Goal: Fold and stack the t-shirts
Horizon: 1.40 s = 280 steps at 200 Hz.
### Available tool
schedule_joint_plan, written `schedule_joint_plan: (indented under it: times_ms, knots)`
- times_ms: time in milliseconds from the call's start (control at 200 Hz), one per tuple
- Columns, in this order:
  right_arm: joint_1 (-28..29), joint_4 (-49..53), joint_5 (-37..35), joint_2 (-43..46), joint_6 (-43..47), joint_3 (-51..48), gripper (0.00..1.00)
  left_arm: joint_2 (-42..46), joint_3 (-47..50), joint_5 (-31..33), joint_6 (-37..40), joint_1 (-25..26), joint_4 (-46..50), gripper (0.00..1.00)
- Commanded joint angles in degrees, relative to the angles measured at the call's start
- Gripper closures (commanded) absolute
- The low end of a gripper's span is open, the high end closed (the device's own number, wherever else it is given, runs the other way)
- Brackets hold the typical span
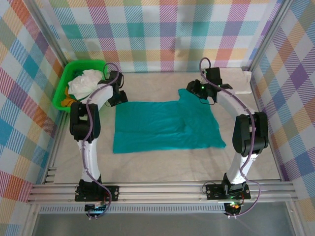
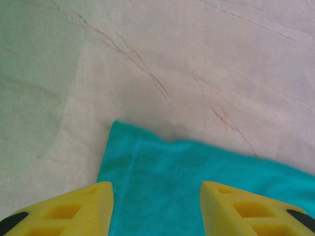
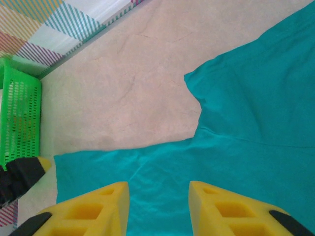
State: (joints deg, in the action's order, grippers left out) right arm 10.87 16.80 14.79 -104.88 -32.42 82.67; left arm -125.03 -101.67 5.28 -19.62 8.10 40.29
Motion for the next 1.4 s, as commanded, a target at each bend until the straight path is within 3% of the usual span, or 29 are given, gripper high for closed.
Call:
schedule_joint_plan:
  times_ms: [0, 380, 465, 505, 695, 775, 865, 1160, 1395]
  knots:
    - [-0.8, 0.4, 2.7, 0.4, 2.8, -1.5, 0.59, -3.1, -4.9, 3.4, 0.5, -0.7, 3.7, 0.46]
    - [-3.0, -1.1, 4.7, 2.6, 2.8, -2.9, 0.55, -11.1, -11.0, -0.5, -1.9, -2.7, 4.9, 0.43]
    - [-3.0, -1.2, 5.1, 2.8, 2.8, -3.0, 0.55, -12.0, -11.3, -1.7, -2.1, -2.8, 4.4, 0.46]
    - [-3.1, -1.0, 5.1, 2.7, 2.7, -3.0, 0.55, -12.3, -11.4, -2.3, -2.1, -2.8, 4.3, 0.49]
    - [-3.8, -0.3, 4.4, 2.2, 3.0, -2.6, 0.54, -12.1, -10.4, -2.6, -1.8, -2.8, 3.3, 0.84]
    - [-4.6, 0.9, 3.0, 0.8, 3.9, -1.2, 0.51, -11.2, -9.9, -2.1, -1.4, -2.7, 3.1, 0.91]
    - [-6.2, 4.5, 2.2, -3.1, 4.9, 3.3, 0.49, -10.2, -9.9, -1.8, -0.7, -2.6, 3.3, 1.00]
    - [-9.3, 21.0, -0.3, -21.8, 9.5, 27.9, 0.47, -5.5, -9.7, -3.7, 0.4, -1.1, 3.3, 1.00]
    - [-9.4, 27.5, -2.2, -33.0, 13.9, 43.7, 0.45, -1.8, -8.4, -3.0, 0.0, -0.1, 2.5, 1.00]
